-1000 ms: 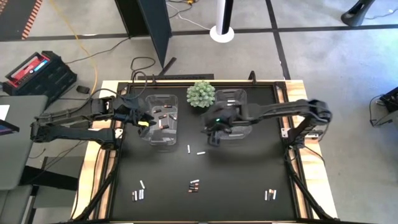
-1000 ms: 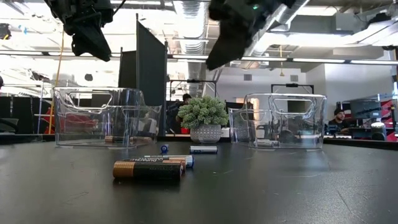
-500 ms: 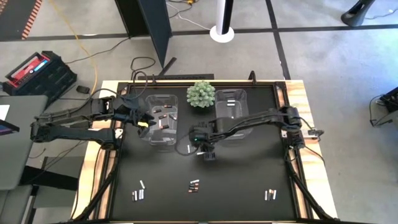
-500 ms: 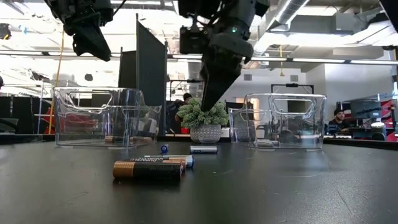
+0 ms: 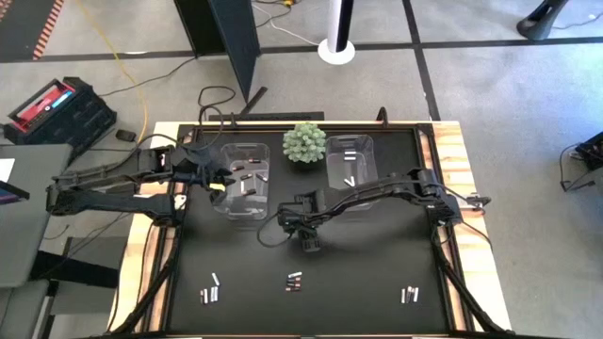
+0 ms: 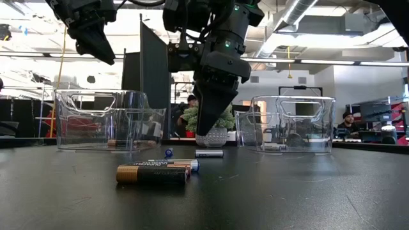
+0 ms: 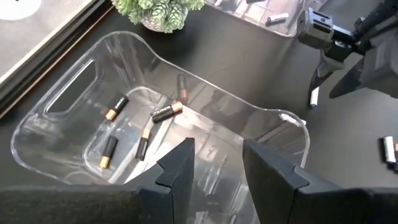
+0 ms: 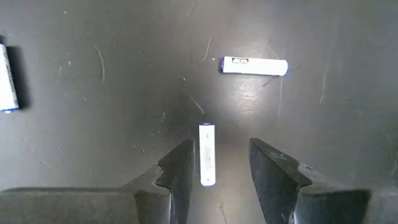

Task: Sort batteries
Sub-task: Put the white-blue battery into the right transparent bin

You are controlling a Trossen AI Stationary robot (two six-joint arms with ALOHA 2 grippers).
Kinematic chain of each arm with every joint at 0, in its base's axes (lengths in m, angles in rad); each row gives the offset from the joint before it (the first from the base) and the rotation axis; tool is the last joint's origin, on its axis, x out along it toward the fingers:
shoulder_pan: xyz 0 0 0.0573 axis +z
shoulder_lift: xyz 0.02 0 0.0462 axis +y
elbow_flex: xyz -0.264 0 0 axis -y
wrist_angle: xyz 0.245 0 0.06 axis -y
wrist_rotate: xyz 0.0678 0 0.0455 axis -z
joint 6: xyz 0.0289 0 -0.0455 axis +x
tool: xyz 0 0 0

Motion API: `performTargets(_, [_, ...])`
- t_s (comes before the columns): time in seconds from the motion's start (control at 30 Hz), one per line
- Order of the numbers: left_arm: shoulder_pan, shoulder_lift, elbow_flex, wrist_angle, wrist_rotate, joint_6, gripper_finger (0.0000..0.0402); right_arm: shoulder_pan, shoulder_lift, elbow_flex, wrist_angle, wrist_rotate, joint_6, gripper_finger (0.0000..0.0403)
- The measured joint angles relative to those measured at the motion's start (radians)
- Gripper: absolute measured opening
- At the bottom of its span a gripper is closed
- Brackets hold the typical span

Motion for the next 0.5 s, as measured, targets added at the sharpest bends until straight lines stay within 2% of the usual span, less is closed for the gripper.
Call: performTargets(0.5, [0.0, 0.0, 0.0, 0.0, -0.001, 0.037, 0.0133, 0.007, 0.0, -0.037, 0.003, -0.002, 0.028, 0.0168])
